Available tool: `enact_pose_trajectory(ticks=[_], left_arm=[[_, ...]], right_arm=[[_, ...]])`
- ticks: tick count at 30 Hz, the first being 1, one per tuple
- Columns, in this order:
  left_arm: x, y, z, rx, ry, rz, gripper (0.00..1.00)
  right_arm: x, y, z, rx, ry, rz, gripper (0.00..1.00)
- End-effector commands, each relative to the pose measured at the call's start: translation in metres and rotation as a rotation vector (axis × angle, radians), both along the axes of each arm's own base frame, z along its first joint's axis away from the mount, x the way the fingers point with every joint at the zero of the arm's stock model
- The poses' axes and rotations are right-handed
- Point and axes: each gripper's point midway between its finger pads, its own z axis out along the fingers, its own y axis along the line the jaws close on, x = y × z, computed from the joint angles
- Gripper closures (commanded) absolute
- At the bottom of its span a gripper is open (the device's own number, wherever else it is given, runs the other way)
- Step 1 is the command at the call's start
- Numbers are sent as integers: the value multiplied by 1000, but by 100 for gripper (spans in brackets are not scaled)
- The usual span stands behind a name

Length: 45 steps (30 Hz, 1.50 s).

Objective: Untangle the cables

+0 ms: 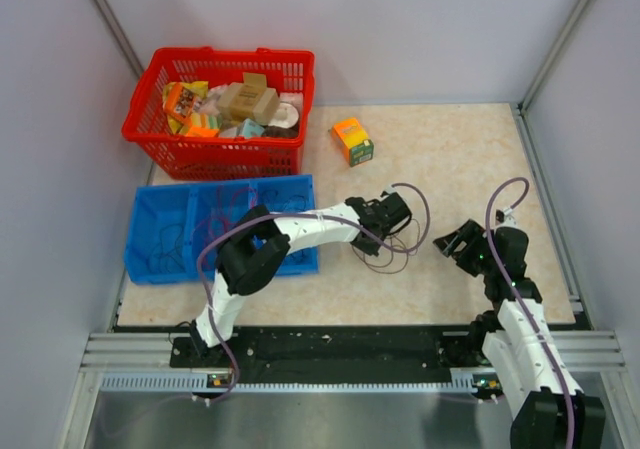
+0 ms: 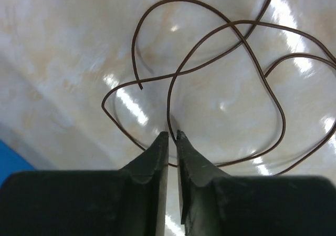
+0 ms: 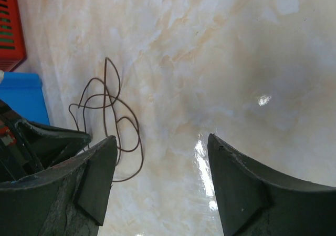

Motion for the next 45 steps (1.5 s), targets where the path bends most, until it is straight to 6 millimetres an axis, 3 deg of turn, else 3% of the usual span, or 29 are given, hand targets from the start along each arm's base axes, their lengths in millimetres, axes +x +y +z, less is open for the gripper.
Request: enact_pose_trajectory(ticks=[1, 5, 7, 11, 17, 20, 25, 31, 34, 37, 45], left_arm=[[2, 14, 46, -35, -102, 22, 79], [10, 19, 59, -39, -155, 27, 51], [17, 18, 63, -26, -177, 24, 32], [28, 18, 55, 8, -154, -3, 2], [36, 15, 37, 1, -30, -105, 1], [39, 12, 31, -3, -7, -132, 5], [42, 11, 19, 13, 15, -138, 21], [33, 11, 17, 37, -3, -109, 53], [28, 16, 14, 53, -23, -82, 78], [25, 20, 30, 17, -57, -62, 98], [7, 32, 121, -234, -208, -132, 100]], right_arm=[[7, 0, 11, -13, -69, 15, 31], [7, 1, 11, -8, -68, 19, 32], [7, 1, 11, -8, -71, 21, 32], [6, 1, 10, -7, -69, 24, 32], [6, 2, 11, -6, -73, 26, 32], [7, 2, 12, -5, -77, 28, 32], [7, 2, 12, -4, -78, 29, 32], [7, 2, 12, -4, -78, 30, 32], [7, 2, 12, -3, -79, 30, 33], [7, 3, 11, -2, -76, 29, 33], [7, 2, 12, -2, -79, 30, 33]])
